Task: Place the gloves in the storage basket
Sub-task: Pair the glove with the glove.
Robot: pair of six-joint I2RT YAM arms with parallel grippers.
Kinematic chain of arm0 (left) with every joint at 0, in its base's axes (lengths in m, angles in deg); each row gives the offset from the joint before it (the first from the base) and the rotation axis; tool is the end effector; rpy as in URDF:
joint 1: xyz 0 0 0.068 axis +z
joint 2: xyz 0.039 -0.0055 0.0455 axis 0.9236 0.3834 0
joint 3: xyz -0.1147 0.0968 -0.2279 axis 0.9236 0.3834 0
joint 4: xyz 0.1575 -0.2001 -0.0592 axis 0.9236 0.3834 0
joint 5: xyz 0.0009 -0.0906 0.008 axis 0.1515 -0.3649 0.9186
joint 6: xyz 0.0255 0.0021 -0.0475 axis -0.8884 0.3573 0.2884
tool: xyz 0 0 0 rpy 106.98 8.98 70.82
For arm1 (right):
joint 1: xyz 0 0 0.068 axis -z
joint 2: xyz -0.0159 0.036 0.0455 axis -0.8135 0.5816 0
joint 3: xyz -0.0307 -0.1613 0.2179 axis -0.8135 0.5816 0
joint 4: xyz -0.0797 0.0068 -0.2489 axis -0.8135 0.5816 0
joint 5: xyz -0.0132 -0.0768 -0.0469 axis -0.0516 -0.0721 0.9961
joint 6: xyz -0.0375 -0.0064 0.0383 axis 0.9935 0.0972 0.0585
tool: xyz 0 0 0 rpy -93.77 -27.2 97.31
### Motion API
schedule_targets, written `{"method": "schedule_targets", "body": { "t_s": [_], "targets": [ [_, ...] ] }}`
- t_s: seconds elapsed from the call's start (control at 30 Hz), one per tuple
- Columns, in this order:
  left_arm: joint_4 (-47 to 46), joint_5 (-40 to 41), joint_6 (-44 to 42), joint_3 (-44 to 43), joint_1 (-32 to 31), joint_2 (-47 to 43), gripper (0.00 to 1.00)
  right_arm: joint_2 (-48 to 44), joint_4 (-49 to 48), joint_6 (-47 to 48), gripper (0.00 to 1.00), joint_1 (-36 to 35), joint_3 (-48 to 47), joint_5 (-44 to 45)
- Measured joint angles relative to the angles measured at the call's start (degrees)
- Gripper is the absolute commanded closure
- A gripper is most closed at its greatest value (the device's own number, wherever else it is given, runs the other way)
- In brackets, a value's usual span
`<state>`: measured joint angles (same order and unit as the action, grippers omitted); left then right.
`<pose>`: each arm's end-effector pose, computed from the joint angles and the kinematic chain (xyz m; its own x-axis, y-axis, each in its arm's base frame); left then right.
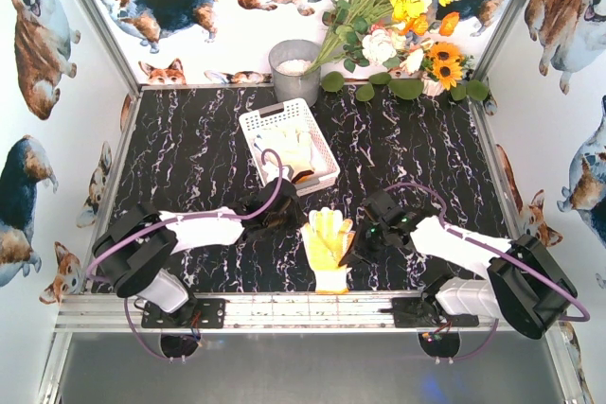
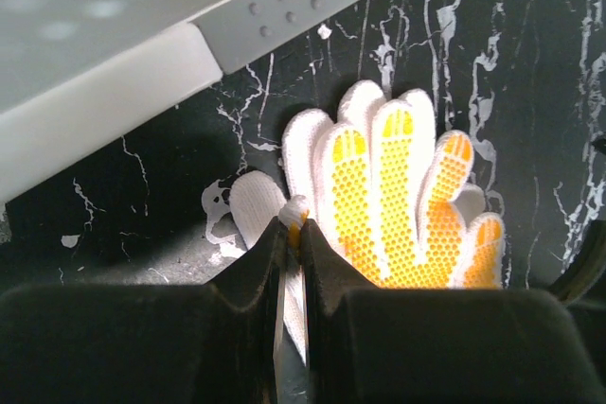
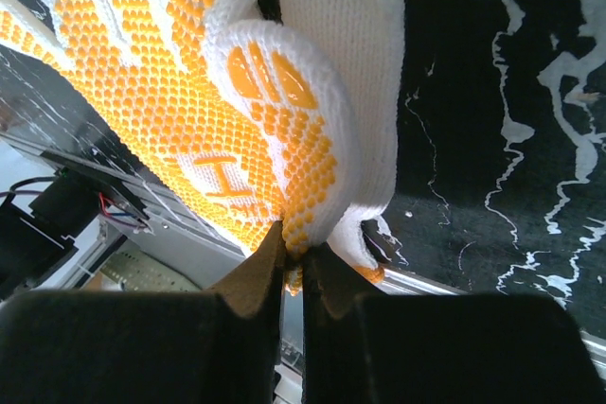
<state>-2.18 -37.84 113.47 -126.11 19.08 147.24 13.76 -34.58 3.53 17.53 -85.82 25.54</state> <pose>0.1999 -0.2201 0.1602 -0.8210 -0.2115 -0.5304 0.1185 0.8456 -0.5206 0.1442 0.1257 0.1459 -0.9326 0.3242 0.1584 0.3591 0.7907 0.4958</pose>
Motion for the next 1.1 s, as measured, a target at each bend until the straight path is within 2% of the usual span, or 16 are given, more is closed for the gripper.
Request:
{"method": "schedule_targets", "body": {
  "t_s": [0.7, 0.77, 0.83, 1.0, 1.1],
  "targets": [
    [-0.6, 1.5, -0.4, -1.4, 0.0, 3.6, 1.00, 1.7, -1.0, 0.0, 1.00, -0.2, 0.0, 4.3],
    [-0.6, 1.7, -0.4, -1.4, 0.0, 3.5, 1.00, 2.1, -1.2, 0.1, 0.93, -0.2, 0.0, 4.5],
    [-0.3, 2.1, -0.4, -1.4, 0.0, 3.5, 0.91, 2.2, -1.5, 0.2, 0.85, -0.2, 0.0, 4.5],
    [0.6, 2.7, -1.9, -1.4, 0.0, 2.4, 0.59, 0.3, -1.3, 1.1, 0.57, -0.2, 0.1, 4.5],
    [1.7, 2.5, -3.1, -1.6, 0.1, 1.0, 0.51, -4.0, 0.0, 1.7, 0.48, -0.3, 0.1, 5.6]
  ]
}}
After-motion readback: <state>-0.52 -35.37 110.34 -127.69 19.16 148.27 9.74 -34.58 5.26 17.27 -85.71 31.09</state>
